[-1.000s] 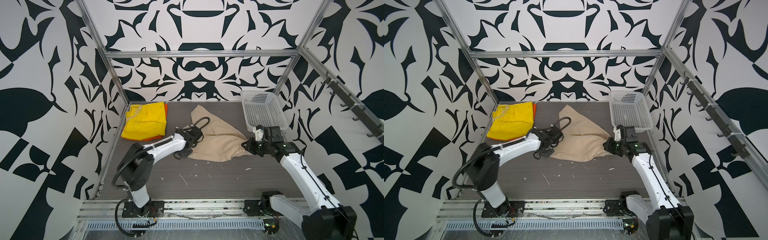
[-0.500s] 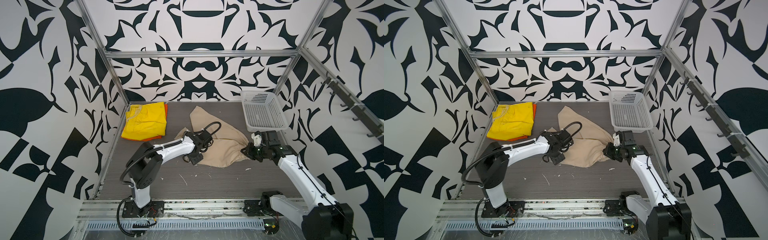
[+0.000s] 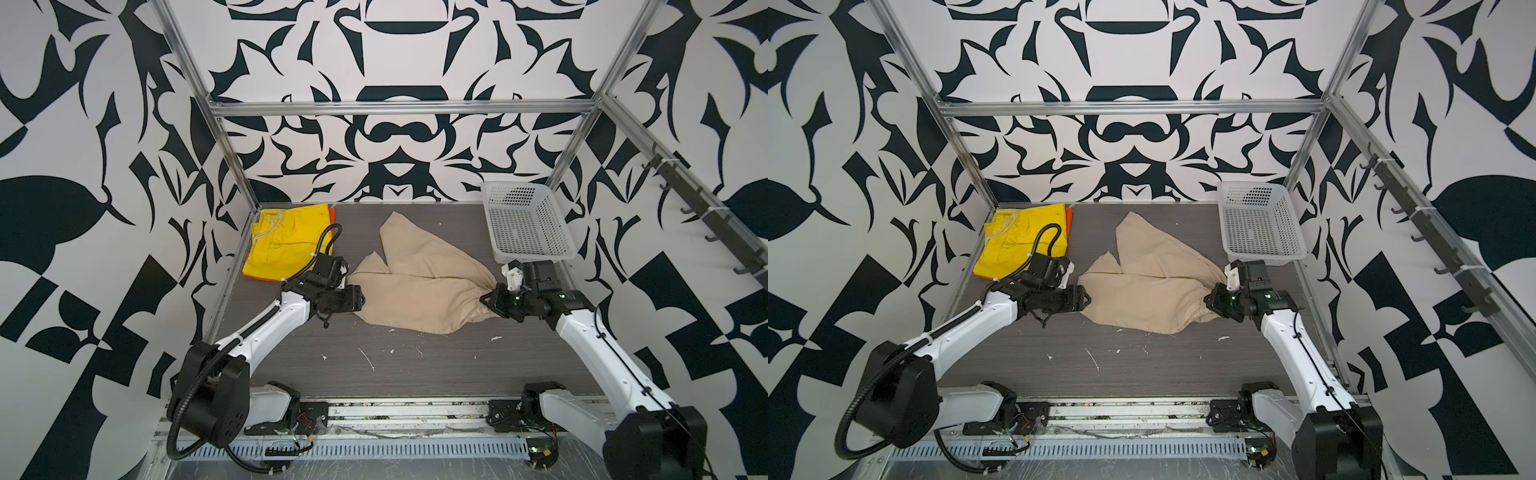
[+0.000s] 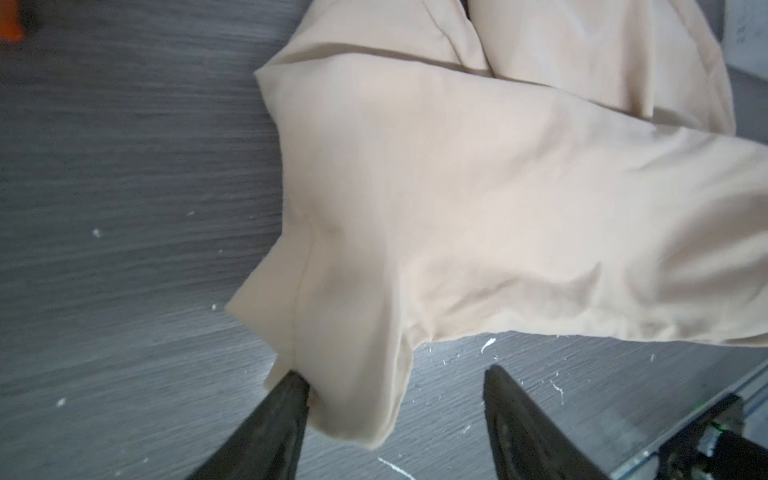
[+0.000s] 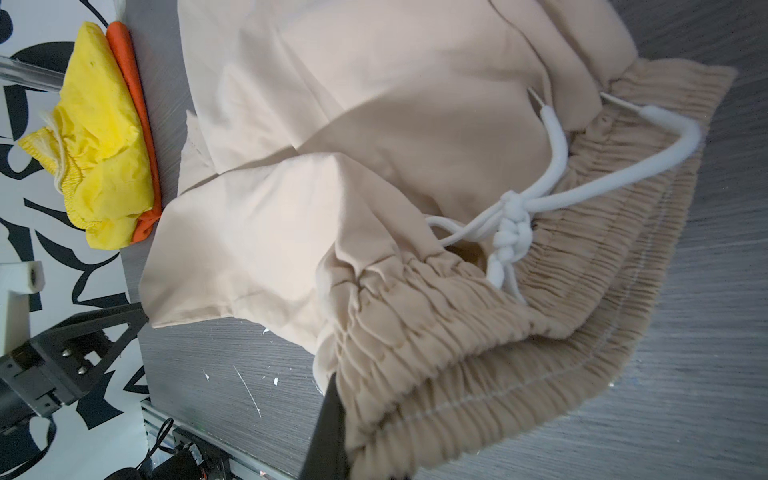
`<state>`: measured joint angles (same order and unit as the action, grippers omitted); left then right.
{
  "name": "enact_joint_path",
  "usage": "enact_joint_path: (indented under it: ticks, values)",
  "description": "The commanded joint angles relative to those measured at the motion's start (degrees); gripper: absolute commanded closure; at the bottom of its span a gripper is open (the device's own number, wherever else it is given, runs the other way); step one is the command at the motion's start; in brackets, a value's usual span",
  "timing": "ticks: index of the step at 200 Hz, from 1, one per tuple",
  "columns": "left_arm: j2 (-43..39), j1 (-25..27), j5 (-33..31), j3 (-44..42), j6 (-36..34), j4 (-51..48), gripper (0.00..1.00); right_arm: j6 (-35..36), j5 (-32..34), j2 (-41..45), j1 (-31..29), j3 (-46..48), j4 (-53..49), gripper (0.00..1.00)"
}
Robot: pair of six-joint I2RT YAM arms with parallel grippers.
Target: Fold and stack the shorts
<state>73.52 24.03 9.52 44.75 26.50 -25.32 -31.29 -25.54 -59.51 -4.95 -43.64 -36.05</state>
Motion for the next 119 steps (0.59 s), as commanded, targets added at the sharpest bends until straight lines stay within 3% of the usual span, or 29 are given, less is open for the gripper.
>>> enact_joint_path:
  ticks: [1,28,78,119]
  values:
    - [-3.36,-1.14,2.70,-2.52,7.72,2.59,0.30,-0.09,-0.90,-0.51,0.12,-2.12,1.80,1.00]
    - [-5.35,-2.29,0.68,-4.92,13.36,0.80,0.29,0.39,1.40,-1.23,0.68,-3.64,0.06,1.00]
    - [-12.27,-4.62,1.19,-13.30,32.60,4.45,0.28,0.60,10.66,-2.14,4.22,-6.13,-8.03,1.00]
    - [-17.68,-4.53,3.28,-22.68,52.12,14.24,0.33,-0.19,8.34,-1.75,4.60,-3.87,-6.60,1.00]
